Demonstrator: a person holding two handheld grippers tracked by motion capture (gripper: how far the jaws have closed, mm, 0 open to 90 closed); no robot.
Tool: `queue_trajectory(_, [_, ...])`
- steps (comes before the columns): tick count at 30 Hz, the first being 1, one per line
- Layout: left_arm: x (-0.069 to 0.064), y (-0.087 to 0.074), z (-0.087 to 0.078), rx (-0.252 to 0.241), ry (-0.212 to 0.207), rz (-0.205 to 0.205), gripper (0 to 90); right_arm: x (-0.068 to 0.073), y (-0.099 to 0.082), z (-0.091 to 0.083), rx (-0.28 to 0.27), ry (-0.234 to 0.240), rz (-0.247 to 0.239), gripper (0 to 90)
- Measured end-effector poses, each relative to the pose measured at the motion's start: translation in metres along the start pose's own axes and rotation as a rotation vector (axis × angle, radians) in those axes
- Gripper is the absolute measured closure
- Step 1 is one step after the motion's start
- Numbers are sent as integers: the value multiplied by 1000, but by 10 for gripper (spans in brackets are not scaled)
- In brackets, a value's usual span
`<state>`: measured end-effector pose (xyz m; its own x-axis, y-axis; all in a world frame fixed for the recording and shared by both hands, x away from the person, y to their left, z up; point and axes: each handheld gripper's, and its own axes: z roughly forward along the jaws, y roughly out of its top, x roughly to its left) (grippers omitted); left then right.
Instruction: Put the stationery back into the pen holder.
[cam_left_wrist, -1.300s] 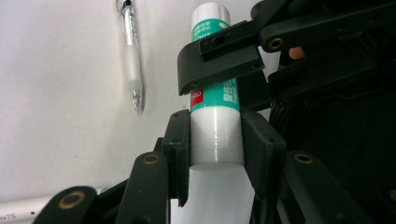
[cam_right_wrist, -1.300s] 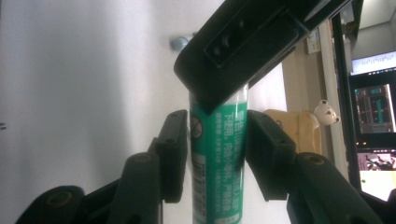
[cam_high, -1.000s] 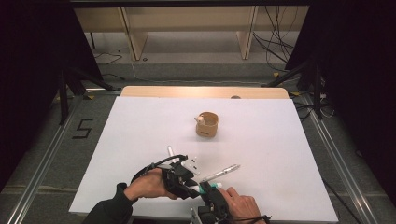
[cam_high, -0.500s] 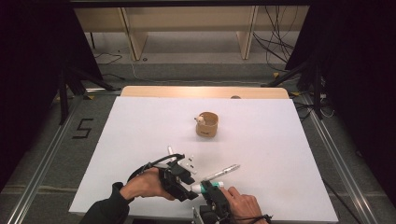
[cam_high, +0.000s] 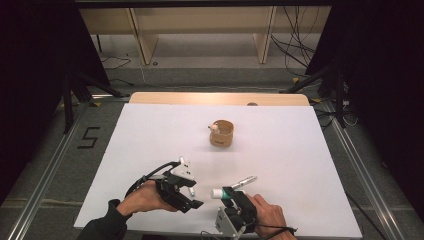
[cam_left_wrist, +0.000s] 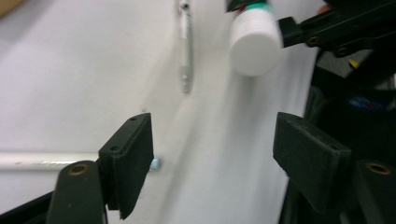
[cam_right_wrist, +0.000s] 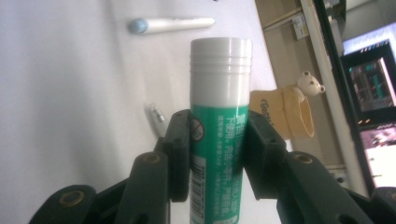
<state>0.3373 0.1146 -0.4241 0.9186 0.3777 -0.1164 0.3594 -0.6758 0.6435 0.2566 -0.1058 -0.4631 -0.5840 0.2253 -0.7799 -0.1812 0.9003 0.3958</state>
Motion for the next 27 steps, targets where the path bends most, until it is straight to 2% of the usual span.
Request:
queue_trajectory(2, [3,-4,-2,-37,18,-21,268,-6,-3,0,-16,10,53,659])
queue_trajectory(3, [5,-8,-3,-60,27,-40,264,-10,-5,0,-24,20,93,659])
queue_trajectory(4, [6,-10,-4,-69,36,-47,261,-14,-8,0,-33,31,157,659])
queue_trajectory(5, [8,-13,-5,-81,50,-54,259,-18,-10,-1,-41,48,171,659])
queue_trajectory(6, [11,-15,-5,-84,66,-52,258,-22,-12,0,-51,50,211,659])
queue_trajectory(9, [16,-24,-6,-128,104,-99,245,-33,-18,1,-81,73,306,659])
queue_trajectory(14, [20,-33,-6,-206,158,-130,226,-50,-27,5,-138,125,475,659])
queue_trajectory(17, [21,-39,-7,-267,181,-147,215,-63,-34,10,-176,160,586,659])
queue_trajectory(18, [21,-40,-7,-290,191,-151,212,-66,-36,12,-186,167,610,659])
queue_trajectory(20, [21,-44,-7,-329,201,-165,207,-73,-40,16,-201,188,694,659])
queue_trajectory(22, [21,-47,-8,-356,215,-168,206,-80,-46,19,-220,204,770,659])
queue_trajectory(27, [21,-55,-9,-424,223,-217,204,-97,-58,29,-259,238,945,659])
